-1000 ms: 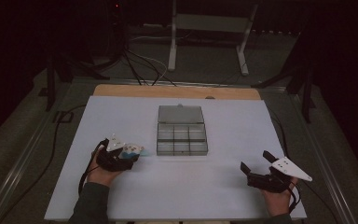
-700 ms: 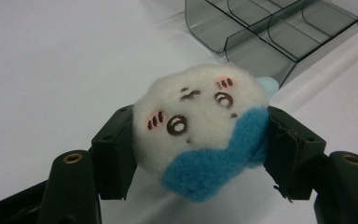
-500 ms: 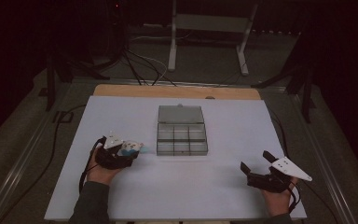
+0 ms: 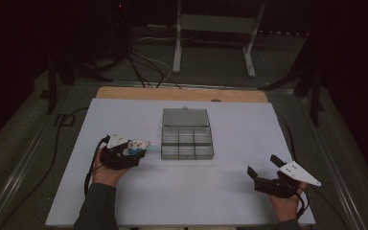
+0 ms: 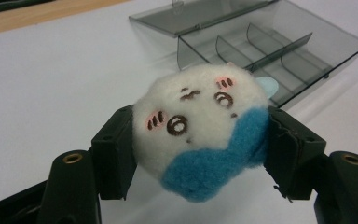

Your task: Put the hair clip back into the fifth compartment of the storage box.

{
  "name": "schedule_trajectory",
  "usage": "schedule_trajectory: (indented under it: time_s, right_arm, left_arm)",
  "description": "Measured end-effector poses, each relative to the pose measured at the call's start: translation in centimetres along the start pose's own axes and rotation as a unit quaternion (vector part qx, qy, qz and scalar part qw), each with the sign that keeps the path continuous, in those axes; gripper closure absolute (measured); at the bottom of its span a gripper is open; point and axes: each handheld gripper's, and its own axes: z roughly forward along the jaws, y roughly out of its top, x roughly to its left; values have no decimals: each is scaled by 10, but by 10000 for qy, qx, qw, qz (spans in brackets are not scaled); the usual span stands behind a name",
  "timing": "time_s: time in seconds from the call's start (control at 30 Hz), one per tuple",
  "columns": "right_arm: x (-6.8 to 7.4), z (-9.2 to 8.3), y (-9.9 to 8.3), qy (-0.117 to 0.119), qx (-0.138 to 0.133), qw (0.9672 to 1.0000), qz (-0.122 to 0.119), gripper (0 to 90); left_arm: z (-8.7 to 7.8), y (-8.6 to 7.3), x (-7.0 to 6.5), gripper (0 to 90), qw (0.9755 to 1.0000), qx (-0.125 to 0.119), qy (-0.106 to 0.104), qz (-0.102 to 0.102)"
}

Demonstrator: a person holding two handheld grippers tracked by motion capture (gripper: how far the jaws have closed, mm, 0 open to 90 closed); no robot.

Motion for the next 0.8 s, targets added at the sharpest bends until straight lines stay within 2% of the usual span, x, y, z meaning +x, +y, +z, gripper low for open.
schedule_trajectory:
  time_s: [0.8]
  right_arm:
    - [1, -1, 0, -63, -6, 10000, 25, 0]
  left_arm:
    - [8, 33, -17, 347, 9997, -232, -100, 47]
